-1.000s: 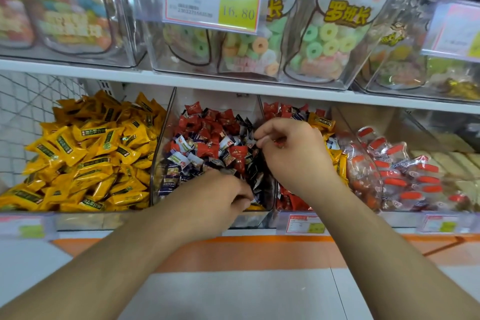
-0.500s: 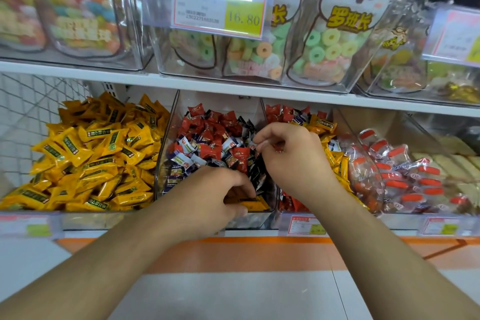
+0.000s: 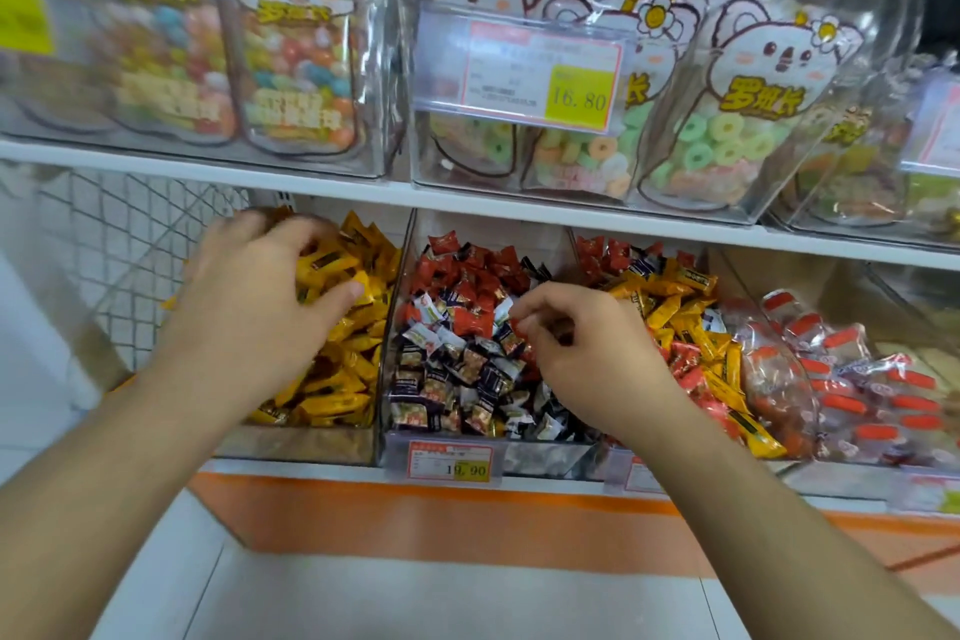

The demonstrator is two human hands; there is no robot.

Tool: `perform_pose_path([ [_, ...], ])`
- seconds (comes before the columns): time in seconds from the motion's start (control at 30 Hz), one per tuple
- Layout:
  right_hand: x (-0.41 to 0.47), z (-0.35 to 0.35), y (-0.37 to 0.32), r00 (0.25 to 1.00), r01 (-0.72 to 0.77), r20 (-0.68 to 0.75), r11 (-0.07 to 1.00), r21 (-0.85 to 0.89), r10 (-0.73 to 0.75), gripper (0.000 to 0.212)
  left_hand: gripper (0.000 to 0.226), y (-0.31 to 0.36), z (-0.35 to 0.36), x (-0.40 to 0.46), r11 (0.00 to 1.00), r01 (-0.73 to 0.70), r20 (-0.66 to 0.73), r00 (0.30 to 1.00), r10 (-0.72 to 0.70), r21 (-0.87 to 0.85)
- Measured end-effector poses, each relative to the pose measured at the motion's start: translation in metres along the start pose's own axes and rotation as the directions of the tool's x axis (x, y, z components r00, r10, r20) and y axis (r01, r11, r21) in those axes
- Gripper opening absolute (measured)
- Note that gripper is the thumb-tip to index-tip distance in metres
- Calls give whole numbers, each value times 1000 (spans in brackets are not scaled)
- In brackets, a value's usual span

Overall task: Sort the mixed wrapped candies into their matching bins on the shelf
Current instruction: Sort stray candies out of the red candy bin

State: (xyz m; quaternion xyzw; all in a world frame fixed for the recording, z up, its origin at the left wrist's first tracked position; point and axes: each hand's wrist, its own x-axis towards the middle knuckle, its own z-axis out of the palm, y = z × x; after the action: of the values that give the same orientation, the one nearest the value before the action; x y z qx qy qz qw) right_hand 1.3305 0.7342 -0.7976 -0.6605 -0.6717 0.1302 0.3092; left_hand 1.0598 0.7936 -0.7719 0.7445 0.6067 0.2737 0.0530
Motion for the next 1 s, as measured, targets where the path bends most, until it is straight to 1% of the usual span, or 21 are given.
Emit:
perform_pose_path([
  [0.03, 0, 2, -1, 999, 21, 34, 1000, -6, -21, 21, 45, -2, -2, 0, 1000, 0, 17, 1000, 0, 21],
  [0.07, 0, 3, -2, 995, 50, 90, 999, -11, -48, 25, 44, -2, -1, -2, 1000, -24, 53, 998, 24, -1],
  [0.13, 1, 9, -5, 957, 127, 267, 991, -35, -113, 35, 39, 5, 5, -9, 988, -119, 143, 981, 132, -94],
  [0.2, 2, 19, -5, 888, 214, 429, 975, -65, -166, 44, 38, 14, 15, -19, 961, -229, 230, 938, 261, -154],
  [0.27, 6, 29, -3, 849, 232, 506, 968, -93, -155, 51, 41, 19, 29, -24, 931, -307, 294, 887, 355, -199],
  [0.33, 10, 36, 2, 863, 231, 483, 965, -123, -145, 52, 43, 19, 40, -24, 921, -325, 337, 860, 382, -215],
  [0.43, 14, 45, 9, 890, 279, 418, 943, -182, -182, 39, 41, 16, 49, -20, 916, -354, 353, 846, 399, -188],
  [0.53, 18, 52, 14, 905, 293, 368, 941, -171, -214, 25, 39, 13, 55, -16, 904, -400, 364, 828, 427, -150],
  [0.67, 25, 52, 22, 943, 262, 268, 938, -227, -199, 28, 39, 10, 60, -16, 889, -454, 427, 794, 434, -59],
  [0.8, 30, 47, 19, 976, 215, 116, 897, -386, -184, 29, 40, 14, 60, -16, 891, -452, 457, 783, 423, -50],
  [0.87, 32, 41, 15, 975, 222, 89, 871, -439, -204, 27, 40, 15, 59, -16, 891, -451, 460, 783, 419, -45],
  [0.93, 30, 34, 11, 972, 235, 75, 893, -385, -223, 22, 40, 14, 60, -15, 893, -447, 461, 784, 416, -45],
  [1.0, 22, 27, 4, 974, 220, 118, 943, -251, -196, 17, 40, 14, 61, -15, 894, -445, 458, 786, 415, -47],
])
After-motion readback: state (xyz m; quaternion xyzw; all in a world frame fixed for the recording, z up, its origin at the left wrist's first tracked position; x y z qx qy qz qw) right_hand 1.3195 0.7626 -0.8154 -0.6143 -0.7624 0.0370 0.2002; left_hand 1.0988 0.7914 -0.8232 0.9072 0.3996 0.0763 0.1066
